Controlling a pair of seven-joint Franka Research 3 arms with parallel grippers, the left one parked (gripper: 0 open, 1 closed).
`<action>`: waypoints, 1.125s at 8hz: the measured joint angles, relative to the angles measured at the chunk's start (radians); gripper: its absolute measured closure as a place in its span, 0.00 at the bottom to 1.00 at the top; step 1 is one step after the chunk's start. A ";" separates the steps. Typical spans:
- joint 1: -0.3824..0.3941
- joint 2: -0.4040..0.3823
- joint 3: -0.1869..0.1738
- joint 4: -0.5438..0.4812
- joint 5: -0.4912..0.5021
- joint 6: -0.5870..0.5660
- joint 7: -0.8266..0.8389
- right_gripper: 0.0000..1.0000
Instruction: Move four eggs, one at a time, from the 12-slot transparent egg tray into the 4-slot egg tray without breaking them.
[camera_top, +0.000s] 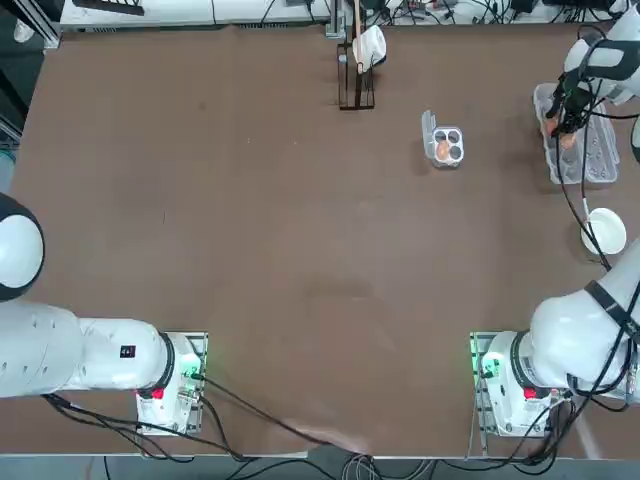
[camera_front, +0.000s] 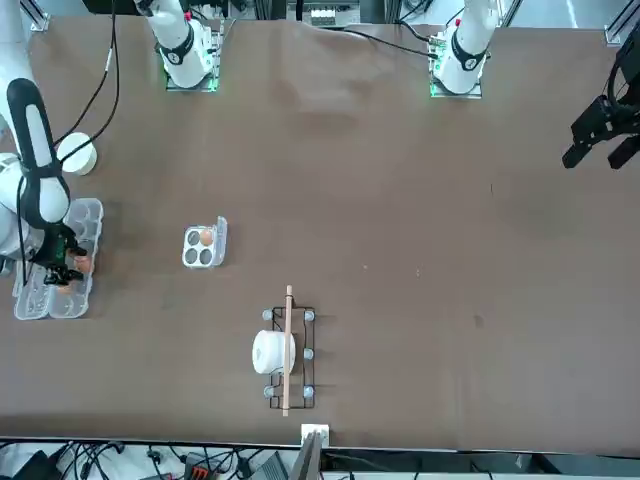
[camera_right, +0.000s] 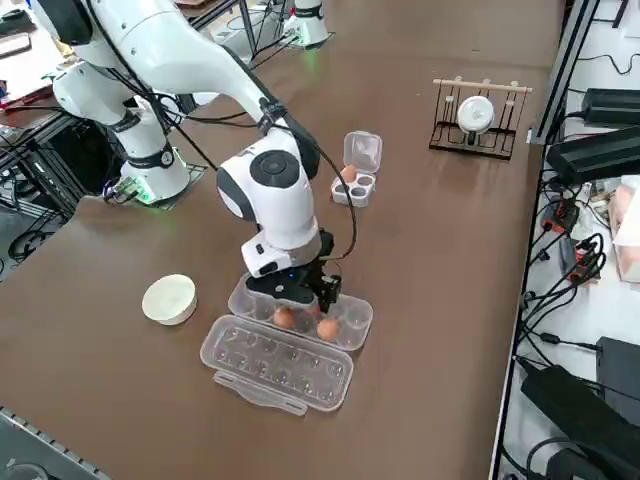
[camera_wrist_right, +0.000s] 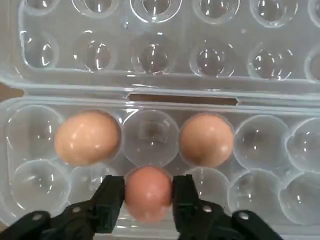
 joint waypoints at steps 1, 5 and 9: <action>0.000 -0.001 0.000 0.002 0.000 0.000 0.000 0.44; 0.000 -0.043 0.000 0.014 0.000 -0.028 0.000 0.44; 0.008 -0.187 0.032 0.037 0.023 -0.251 0.027 0.44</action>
